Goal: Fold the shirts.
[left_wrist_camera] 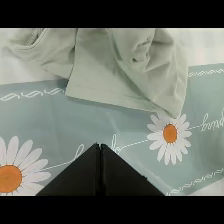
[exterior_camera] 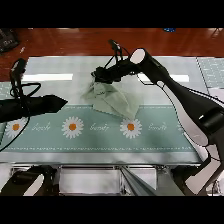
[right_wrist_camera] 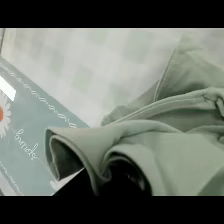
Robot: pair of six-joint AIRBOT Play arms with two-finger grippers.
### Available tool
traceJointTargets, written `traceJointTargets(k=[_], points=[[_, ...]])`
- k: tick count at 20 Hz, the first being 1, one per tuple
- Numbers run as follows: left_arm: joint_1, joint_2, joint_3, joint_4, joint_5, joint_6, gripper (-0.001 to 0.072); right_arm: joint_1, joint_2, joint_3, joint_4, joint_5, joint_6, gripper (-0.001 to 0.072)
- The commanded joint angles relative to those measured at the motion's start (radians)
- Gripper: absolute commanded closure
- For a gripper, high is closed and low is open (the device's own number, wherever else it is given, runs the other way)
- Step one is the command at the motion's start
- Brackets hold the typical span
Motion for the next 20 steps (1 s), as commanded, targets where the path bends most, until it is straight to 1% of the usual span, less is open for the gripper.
traceJointTargets(k=[1, 2, 4, 6, 7, 8, 9, 10, 11, 12, 13, 15, 16, 17, 19, 20], points=[[0.001, 0.005, -0.038, -0.004, 0.052, -0.004, 0.0675, 0.008, -0.043, 0.016, 0.008, -0.014, 0.012, 0.0403], [0.001, -0.004, -0.045, -0.004, 0.064, -0.004, 0.0674, 0.003, -0.042, 0.018, 0.009, 0.001, 0.005, 0.0303], [0.010, -0.028, -0.044, 0.006, 0.117, -0.003, 0.0674, -0.043, -0.020, 0.048, 0.006, 0.109, 0.010, 0.0303], [0.077, -0.037, -0.018, 0.011, 0.188, -0.004, 0.0674, -0.150, 0.056, 0.059, 0.000, 0.245, 0.021, 0.0303], [0.129, -0.038, 0.013, 0.003, 0.190, -0.004, 0.0674, -0.217, 0.114, 0.059, -0.038, 0.311, 0.029, 0.0303], [0.175, -0.037, 0.043, -0.008, 0.184, -0.004, 0.0674, -0.290, 0.187, 0.059, -0.119, 0.384, 0.041, 0.0303], [0.216, -0.035, 0.071, -0.018, 0.179, -0.003, 0.0674, -0.353, 0.261, 0.051, -0.232, 0.437, 0.053, 0.0303], [0.241, -0.033, 0.088, -0.027, 0.178, -0.003, 0.0674, -0.411, 0.348, 0.022, -0.373, 0.468, 0.071, 0.0303], [0.257, -0.031, 0.095, -0.035, 0.176, -0.003, 0.0675, -0.460, 0.443, -0.040, -0.504, 0.467, 0.093, 0.0303], [0.257, -0.030, 0.093, -0.038, 0.169, -0.003, 0.0674, -0.498, 0.534, -0.132, -0.597, 0.432, 0.128, 0.0303], [0.253, -0.034, 0.092, -0.040, 0.147, -0.003, 0.0674, -0.526, 0.628, -0.257, -0.655, 0.365, 0.169, 0.0303], [0.222, -0.034, 0.066, -0.041, 0.130, -0.003, 0.0675, -0.549, 0.816, -0.585, -0.688, 0.146, 0.285, 0.0303], [0.202, -0.034, 0.045, -0.041, 0.130, -0.003, 0.0674, -0.545, 0.878, -0.732, -0.658, 0.037, 0.338, 0.0303], [0.183, -0.035, 0.026, -0.041, 0.131, -0.003, 0.0674, -0.533, 0.913, -0.870, -0.572, -0.066, 0.366, 0.0303], [0.148, -0.035, -0.014, -0.042, 0.131, -0.004, 0.0674, -0.489, 0.903, -1.061, -0.361, -0.213, 0.351, 0.0303], [0.134, -0.035, -0.031, -0.050, 0.132, -0.004, 0.0674, -0.460, 0.871, -1.112, -0.274, -0.262, 0.314, 0.0303]])
